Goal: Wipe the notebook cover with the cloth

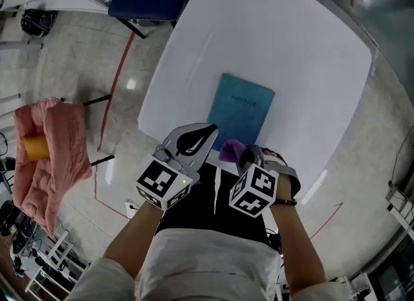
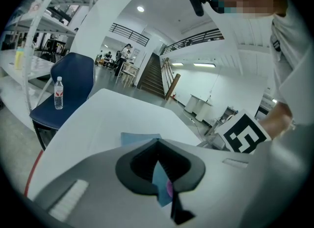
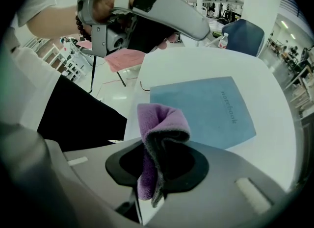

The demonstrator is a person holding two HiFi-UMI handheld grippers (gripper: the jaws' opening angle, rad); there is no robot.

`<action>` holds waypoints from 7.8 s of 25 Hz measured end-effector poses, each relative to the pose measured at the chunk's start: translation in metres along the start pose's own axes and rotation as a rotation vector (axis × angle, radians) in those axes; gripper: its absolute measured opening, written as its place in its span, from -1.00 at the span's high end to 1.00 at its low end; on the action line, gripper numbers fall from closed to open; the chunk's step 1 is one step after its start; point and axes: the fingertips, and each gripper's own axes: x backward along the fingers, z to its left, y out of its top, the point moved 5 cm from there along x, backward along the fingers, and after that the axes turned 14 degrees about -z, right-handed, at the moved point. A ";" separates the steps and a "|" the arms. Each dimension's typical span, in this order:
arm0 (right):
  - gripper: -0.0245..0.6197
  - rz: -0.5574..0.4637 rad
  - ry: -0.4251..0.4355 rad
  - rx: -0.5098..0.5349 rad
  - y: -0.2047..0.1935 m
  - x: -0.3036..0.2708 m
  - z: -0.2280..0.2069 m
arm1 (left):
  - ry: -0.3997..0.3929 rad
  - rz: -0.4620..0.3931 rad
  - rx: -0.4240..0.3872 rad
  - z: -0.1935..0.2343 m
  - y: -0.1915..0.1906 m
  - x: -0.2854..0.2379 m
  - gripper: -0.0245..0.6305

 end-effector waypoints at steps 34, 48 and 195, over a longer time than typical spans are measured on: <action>0.59 -0.081 -0.164 -0.022 0.040 0.036 -0.103 | 0.079 -0.009 -0.015 0.045 0.016 0.002 0.93; 0.59 -0.111 -0.197 0.033 0.080 0.015 -0.149 | 0.111 -0.007 0.016 0.076 0.021 -0.001 0.93; 0.58 -0.241 -0.016 -0.137 0.064 -0.001 -0.013 | 0.105 -0.020 -0.019 0.039 0.013 0.054 0.93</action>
